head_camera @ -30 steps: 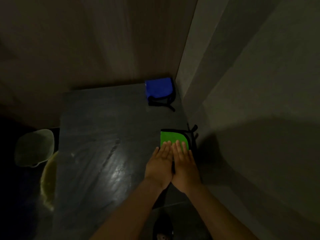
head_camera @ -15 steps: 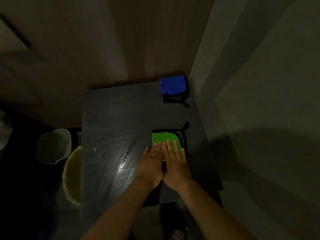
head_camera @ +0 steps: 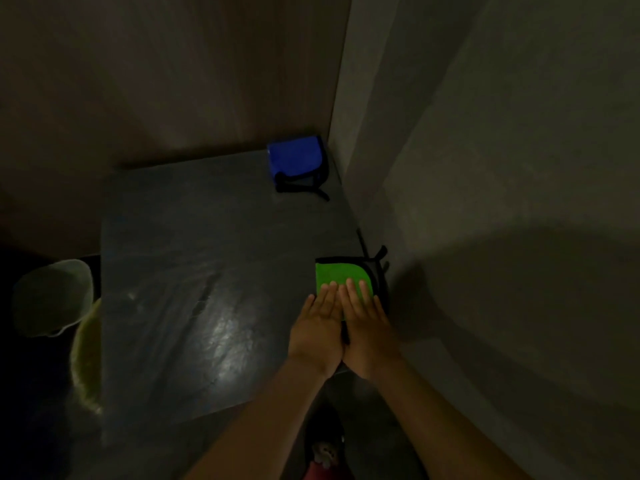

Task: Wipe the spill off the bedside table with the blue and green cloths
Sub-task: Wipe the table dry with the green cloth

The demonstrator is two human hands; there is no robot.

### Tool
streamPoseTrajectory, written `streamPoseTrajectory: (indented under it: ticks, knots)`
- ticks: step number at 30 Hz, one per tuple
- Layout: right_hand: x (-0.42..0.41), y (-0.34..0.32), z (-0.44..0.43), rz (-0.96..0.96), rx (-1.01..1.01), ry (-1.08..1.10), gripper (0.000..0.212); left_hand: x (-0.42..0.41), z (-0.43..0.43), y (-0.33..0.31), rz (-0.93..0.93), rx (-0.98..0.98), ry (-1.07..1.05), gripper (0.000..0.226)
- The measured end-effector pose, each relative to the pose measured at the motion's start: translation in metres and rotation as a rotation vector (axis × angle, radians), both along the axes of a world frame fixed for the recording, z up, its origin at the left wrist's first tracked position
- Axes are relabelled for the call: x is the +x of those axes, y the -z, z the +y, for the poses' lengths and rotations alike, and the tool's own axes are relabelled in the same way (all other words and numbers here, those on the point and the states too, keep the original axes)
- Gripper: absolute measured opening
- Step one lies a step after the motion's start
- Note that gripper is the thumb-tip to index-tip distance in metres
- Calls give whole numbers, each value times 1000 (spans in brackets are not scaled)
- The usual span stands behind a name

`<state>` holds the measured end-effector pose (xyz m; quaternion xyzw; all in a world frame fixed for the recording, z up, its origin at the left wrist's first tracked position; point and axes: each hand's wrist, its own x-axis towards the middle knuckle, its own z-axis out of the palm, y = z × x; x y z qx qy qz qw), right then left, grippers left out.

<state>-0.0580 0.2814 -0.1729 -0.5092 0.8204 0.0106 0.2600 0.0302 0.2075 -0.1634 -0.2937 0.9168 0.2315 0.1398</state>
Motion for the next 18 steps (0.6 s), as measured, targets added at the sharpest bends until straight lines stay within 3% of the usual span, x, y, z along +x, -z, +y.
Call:
streamPoseTrajectory:
  ticks: [18]
  knots:
    - [87, -13, -5, -65, 34, -48, 73, 92, 8, -2, -2, 29, -120, 63]
